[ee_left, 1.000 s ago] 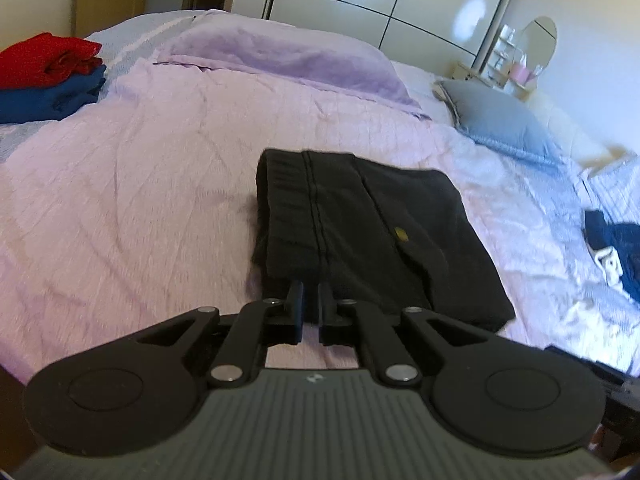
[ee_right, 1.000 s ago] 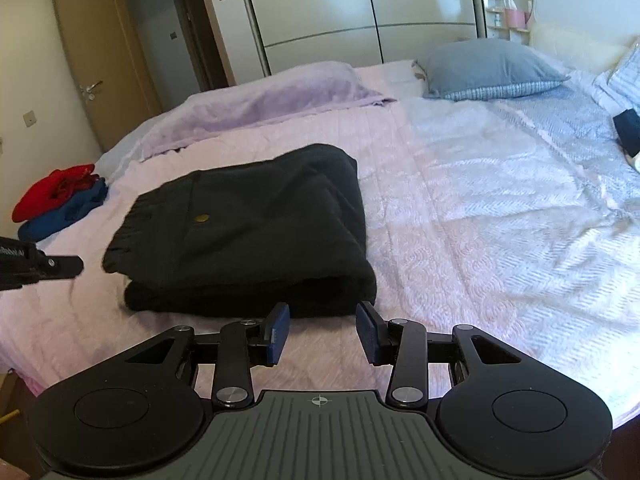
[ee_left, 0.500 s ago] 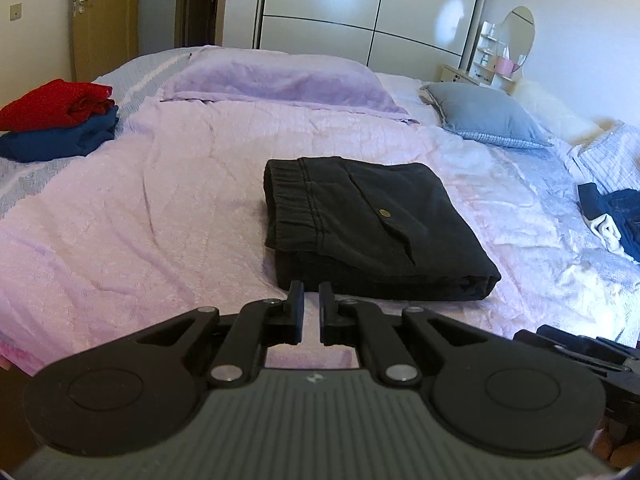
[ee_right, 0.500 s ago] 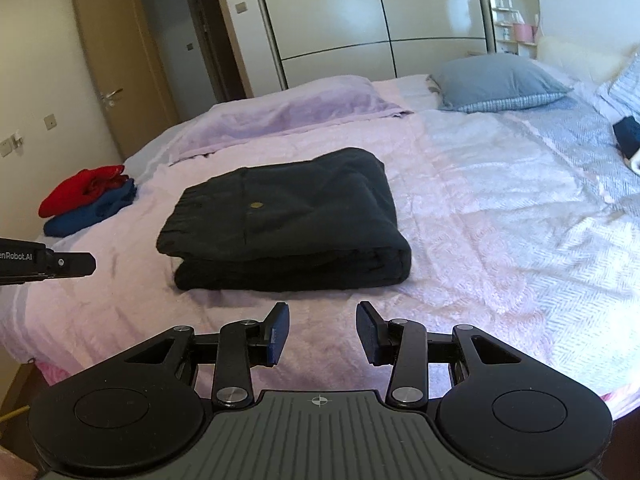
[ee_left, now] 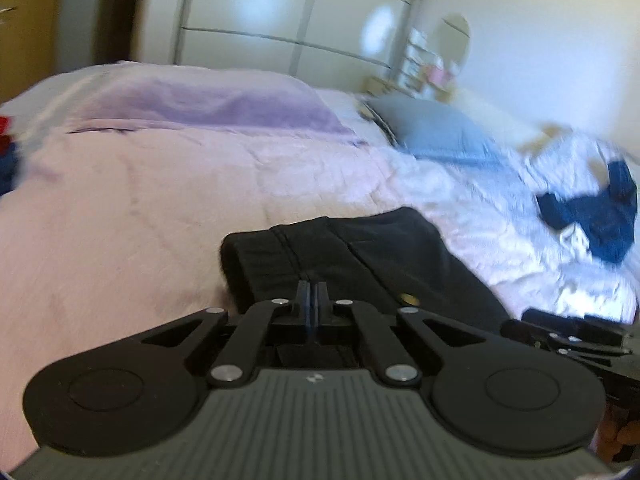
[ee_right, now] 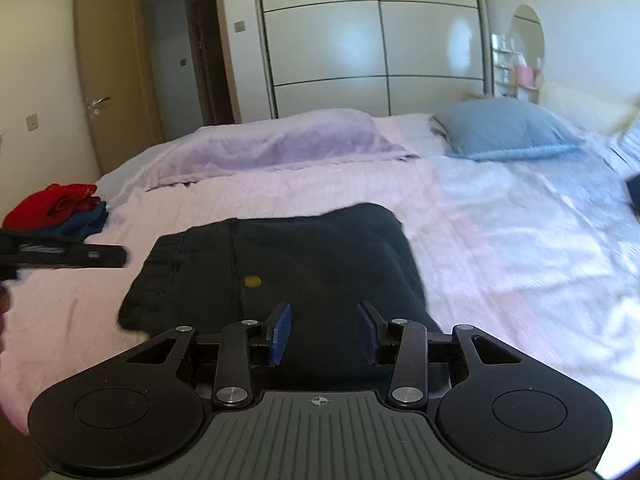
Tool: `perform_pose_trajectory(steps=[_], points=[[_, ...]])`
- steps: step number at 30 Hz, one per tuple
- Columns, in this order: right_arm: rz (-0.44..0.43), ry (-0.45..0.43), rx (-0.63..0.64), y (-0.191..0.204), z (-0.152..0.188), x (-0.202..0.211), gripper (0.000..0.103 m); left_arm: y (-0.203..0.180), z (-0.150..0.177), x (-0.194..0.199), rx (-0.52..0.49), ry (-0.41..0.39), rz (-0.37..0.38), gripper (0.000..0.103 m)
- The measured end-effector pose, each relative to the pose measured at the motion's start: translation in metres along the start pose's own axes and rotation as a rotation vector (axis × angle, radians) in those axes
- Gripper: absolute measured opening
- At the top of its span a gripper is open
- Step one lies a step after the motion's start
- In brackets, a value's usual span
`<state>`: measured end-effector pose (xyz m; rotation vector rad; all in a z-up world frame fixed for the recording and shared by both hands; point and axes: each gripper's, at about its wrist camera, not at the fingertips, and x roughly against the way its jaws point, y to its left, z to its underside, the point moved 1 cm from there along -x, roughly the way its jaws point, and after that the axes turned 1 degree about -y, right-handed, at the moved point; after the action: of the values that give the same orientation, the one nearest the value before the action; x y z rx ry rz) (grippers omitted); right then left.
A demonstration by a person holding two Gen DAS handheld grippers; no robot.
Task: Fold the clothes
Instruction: 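Grasp the edge of the folded trouser stack with both grippers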
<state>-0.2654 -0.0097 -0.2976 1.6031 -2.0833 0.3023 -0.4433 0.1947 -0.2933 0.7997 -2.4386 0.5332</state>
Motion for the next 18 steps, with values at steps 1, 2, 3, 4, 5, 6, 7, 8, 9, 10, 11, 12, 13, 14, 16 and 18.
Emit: perform_pose_trajectory(steps=[1,2,3,4,5,6,7,8,9,10,11,12,13,14,16,18], points=[[0.007,0.029,0.003,0.002,0.003,-0.016,0.041,0.006,0.000,-0.019,-0.015,0.042,0.010,0.000],[0.014,0.075,-0.004,0.003,0.009,-0.030,0.041,0.013,0.002,-0.038,-0.028,0.091,0.020,0.000],[0.023,0.127,-0.018,0.003,0.016,-0.044,0.041,0.018,0.004,-0.050,-0.023,0.127,0.034,0.000],[0.030,0.170,-0.029,0.003,0.020,-0.054,0.041,0.022,0.005,-0.055,-0.013,0.148,0.046,0.000],[0.037,0.196,-0.036,0.003,0.017,-0.057,0.041,0.026,0.006,-0.057,-0.005,0.165,0.056,0.001],[0.043,0.222,-0.043,0.002,0.014,-0.061,0.041,0.026,0.004,-0.057,-0.016,0.185,0.052,0.001],[0.049,0.248,-0.050,0.002,0.011,-0.064,0.041,0.024,0.001,-0.057,-0.031,0.211,0.033,0.001],[0.055,0.280,-0.056,0.002,0.006,-0.069,0.041,0.022,-0.002,-0.059,-0.036,0.243,0.011,0.001],[0.059,0.324,-0.061,0.001,0.000,-0.074,0.041,0.019,-0.006,-0.061,-0.035,0.280,-0.009,0.001],[0.064,0.369,-0.070,0.000,-0.007,-0.080,0.041,0.018,-0.012,-0.063,-0.037,0.319,-0.023,0.001],[0.068,0.415,-0.087,-0.001,-0.014,-0.084,0.041,0.015,-0.019,-0.067,-0.033,0.364,-0.036,0.001],[0.072,0.461,-0.104,-0.002,-0.021,-0.089,0.041,0.013,-0.027,-0.071,-0.027,0.411,-0.050,0.001],[0.076,0.500,-0.132,-0.005,-0.029,-0.092,0.041,0.009,-0.037,-0.073,-0.022,0.467,-0.063,0.000],[0.078,0.527,-0.178,-0.009,-0.039,-0.090,0.041,0.005,-0.050,-0.073,-0.028,0.512,-0.068,0.000],[0.081,0.567,-0.280,-0.018,-0.059,-0.086,0.041,-0.007,-0.078,-0.066,-0.073,0.539,-0.047,0.000],[0.090,0.553,-0.408,-0.033,-0.076,-0.073,0.041,-0.017,-0.102,-0.062,-0.116,0.542,-0.017,0.002]])
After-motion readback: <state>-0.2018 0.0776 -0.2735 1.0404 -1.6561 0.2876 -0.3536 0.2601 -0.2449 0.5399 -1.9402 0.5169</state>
